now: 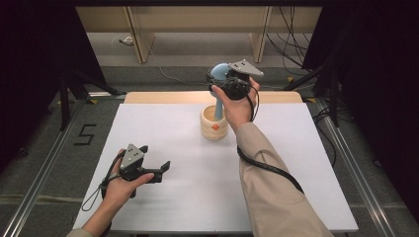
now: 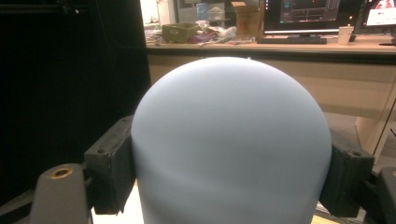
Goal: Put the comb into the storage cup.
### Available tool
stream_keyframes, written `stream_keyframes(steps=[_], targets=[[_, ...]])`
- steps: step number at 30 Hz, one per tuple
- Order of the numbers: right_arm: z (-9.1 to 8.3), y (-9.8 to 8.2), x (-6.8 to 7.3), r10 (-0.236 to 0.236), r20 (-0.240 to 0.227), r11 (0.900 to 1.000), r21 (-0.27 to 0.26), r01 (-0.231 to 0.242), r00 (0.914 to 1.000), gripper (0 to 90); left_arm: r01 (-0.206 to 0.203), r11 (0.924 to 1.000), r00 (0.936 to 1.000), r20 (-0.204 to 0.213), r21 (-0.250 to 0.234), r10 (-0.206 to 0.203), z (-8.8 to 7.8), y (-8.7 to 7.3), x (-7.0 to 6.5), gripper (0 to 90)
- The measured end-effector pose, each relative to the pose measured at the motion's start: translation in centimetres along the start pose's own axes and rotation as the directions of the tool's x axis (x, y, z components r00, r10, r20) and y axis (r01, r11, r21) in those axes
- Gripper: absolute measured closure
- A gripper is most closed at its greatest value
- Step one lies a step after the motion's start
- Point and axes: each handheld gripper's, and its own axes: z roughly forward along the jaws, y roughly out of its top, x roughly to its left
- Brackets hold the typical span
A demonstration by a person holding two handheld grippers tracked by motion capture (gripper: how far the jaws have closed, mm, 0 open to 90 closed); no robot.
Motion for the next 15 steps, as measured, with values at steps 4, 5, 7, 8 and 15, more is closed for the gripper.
stream_keyframes(steps=[4,5,7,8,15], targets=[[0.12,-0.29,-0.03,0.003,0.003,1.0,0.0,-0.003,1.0,21.3,0.001,1.0,1.0,0.0,0.0,-0.001,0.01,-0.01,0.0,0.9],[0.24,-0.44,-0.05,0.002,0.003,1.0,0.003,-0.002,1.0,21.3,0.001,1.0,1.0,0.001,0.001,-0.001,0.0,-0.01,0.01,1.0],[0.34,-0.56,-0.08,0.002,0.004,1.0,0.005,-0.002,1.0,21.3,0.001,1.0,1.0,0.0,0.001,-0.001,0.02,-0.01,0.02,1.0],[0.34,-0.56,-0.08,0.002,0.004,1.0,0.005,-0.002,1.0,21.3,0.001,1.0,1.0,0.001,0.0,-0.001,0.02,-0.02,0.02,1.0],[0.63,-0.8,-0.05,-0.002,0.007,1.0,0.006,0.002,1.0,21.3,0.001,1.0,1.0,0.0,0.001,-0.001,0.03,-0.03,0.0,1.1]])
